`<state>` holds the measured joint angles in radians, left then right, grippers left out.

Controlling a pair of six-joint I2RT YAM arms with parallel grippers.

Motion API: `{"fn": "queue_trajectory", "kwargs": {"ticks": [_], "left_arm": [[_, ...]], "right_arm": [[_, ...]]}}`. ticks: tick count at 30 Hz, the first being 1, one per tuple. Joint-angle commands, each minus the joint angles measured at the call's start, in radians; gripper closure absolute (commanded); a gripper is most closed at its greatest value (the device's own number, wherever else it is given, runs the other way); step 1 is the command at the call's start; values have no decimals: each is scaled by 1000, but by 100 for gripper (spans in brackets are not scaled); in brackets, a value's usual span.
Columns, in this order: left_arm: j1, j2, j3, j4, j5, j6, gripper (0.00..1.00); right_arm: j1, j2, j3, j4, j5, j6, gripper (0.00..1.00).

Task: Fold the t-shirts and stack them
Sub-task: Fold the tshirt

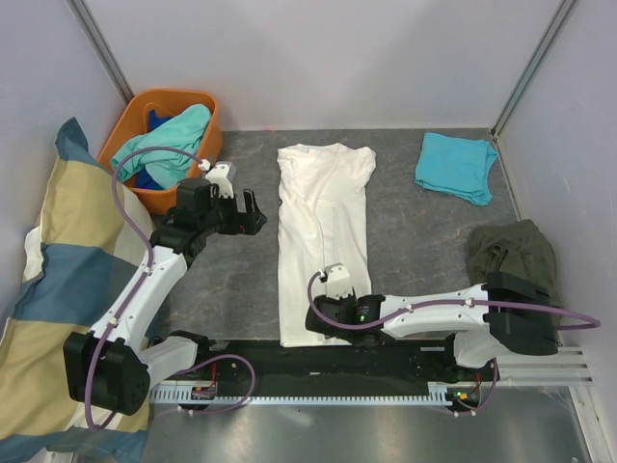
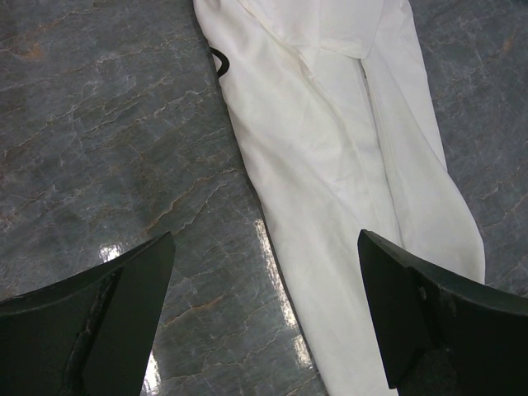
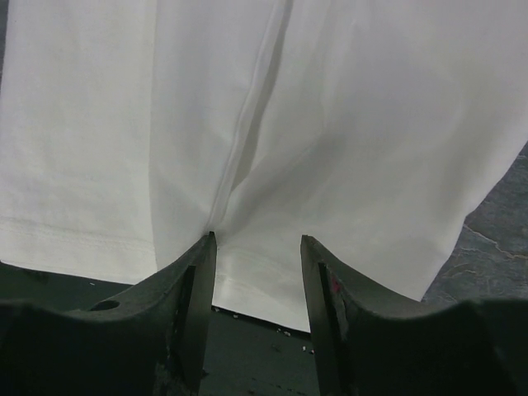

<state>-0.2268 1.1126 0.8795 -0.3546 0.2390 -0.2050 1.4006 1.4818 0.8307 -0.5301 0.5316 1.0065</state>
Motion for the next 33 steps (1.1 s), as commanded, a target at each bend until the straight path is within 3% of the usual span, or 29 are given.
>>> {"fn": "queue_trajectory", "kwargs": {"ticks": [1,29,31,33], "left_arm": [[-2,-23,-10,40,19,-19,0],[-2,-22,-24,48,20,-20,0],[-2,-23,-25,46,20,-19,0],[-2,-23,-24,46,17,-17,0]], "right_arm": [[6,26,36,28,-2,-3,47],[9,87,62,45,-50,-34,47],[9,100,56,58,-58,-31,50],[11,103,51,67,-59,-31,61]]}}
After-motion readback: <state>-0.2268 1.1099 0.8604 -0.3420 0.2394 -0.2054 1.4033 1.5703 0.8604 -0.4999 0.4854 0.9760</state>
